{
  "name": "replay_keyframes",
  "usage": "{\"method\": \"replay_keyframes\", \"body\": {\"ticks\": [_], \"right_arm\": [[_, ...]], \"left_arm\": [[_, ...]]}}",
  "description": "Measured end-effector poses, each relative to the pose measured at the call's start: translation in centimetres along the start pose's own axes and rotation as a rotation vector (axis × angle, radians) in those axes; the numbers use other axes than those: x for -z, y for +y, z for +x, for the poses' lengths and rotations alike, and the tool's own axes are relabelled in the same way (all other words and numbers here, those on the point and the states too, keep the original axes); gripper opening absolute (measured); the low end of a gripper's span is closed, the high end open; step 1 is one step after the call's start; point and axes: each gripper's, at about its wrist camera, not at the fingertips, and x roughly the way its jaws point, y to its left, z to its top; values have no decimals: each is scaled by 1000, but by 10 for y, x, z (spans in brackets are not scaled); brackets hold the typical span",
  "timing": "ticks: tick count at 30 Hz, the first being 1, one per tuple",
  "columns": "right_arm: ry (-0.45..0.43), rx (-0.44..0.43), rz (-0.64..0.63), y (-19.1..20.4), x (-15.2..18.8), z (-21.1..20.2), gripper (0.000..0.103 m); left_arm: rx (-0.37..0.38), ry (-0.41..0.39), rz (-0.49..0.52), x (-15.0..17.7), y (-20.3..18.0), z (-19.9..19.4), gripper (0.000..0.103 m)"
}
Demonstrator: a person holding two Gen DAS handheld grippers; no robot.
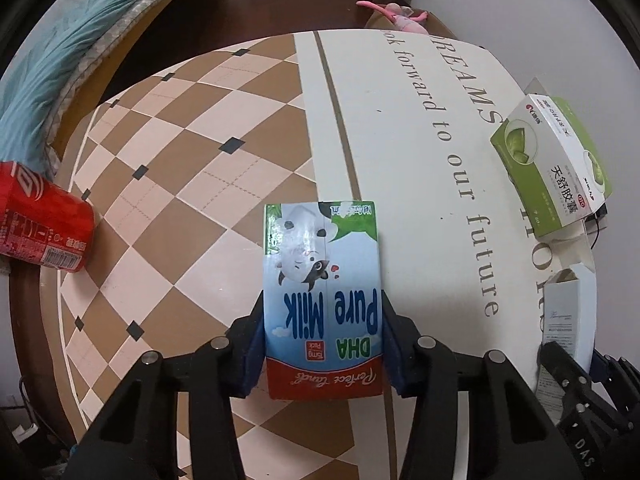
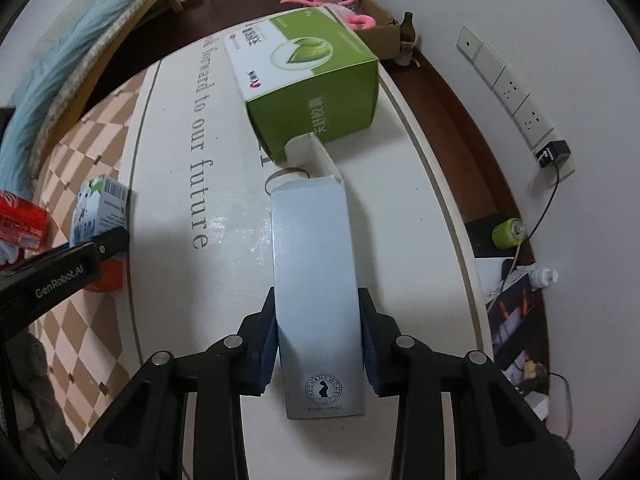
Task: Collect trash
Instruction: 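Grasp the white carton with the right tool while the left tool grasps the milk carton, then carry both cartons over the white bin and open both tools to drop them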
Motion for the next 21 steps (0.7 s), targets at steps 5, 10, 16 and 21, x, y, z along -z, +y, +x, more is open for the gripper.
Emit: {"method": "replay_keyframes", "body": {"ticks": [5, 10, 16, 21], "right_arm": [[-9, -37, 26, -3, 0, -5, 37], [-60, -102, 5, 13, 5, -31, 37], [-138, -212, -92, 68, 21, -78, 37], [-179, -322, -182, 129, 38, -113, 37]], "left_arm": [[-7, -34, -20, 10, 16, -20, 45], [27, -111, -76, 31, 43, -64, 45], [23, -227, -135, 65, 90, -128, 45], [-13, -304, -196, 103, 151, -182, 45]]}}
